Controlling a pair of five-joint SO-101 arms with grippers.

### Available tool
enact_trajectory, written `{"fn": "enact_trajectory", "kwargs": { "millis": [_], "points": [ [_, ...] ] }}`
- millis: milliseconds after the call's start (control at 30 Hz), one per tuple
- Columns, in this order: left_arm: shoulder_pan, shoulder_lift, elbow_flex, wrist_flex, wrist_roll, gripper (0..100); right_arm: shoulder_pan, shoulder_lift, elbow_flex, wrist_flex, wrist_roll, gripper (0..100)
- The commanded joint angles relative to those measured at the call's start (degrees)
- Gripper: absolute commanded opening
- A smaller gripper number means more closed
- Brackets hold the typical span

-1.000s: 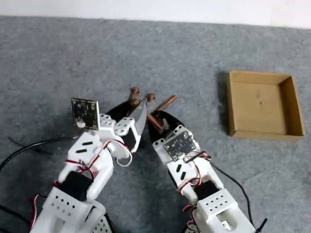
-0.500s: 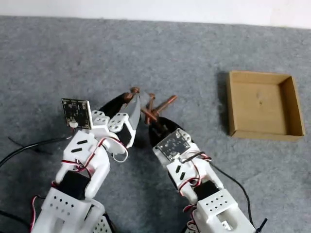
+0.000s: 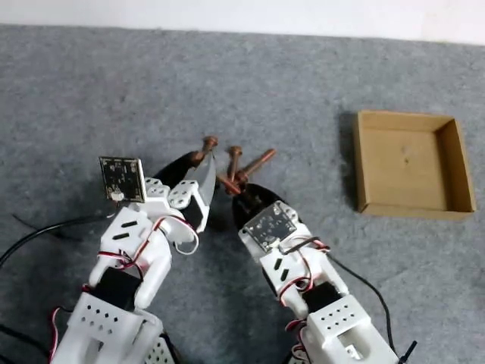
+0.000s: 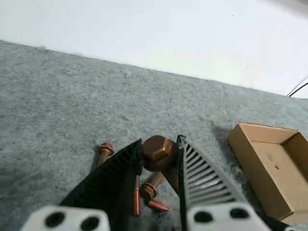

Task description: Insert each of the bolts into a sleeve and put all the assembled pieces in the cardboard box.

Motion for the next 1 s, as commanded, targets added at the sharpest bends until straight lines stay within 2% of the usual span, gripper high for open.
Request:
{"fn": "enact_trajectory", "kwargs": {
  "millis": [0, 167, 367, 667, 800, 967],
  "points": [
    [-0.13, -0.92, -0.31, -1.41, -0.53, 0, -0.57, -1.19, 3.12, -0.22, 0.53, 0.5],
    [-0.04, -0.75, 0.48, -1.58, -0.44, 0, -0.66, -1.19, 3.12, -0.22, 0.53, 0.5],
    [2.68, -0.66, 6.64, -12.40, -0.62, 0, -2.33, -1.19, 3.47, -0.22, 0.62, 0.5],
    [3.82, -0.75, 7.08, -12.22, -0.62, 0, -2.15, -1.19, 3.47, -0.22, 0.62, 0.5],
    [6.20, -1.19, 5.32, -6.15, -1.14, 0, -2.15, -1.10, 3.47, -0.22, 0.62, 0.5],
    [9.54, -1.19, 3.30, 1.14, -7.74, 0, -2.15, -1.10, 3.47, -0.22, 0.62, 0.5]
  ]
}}
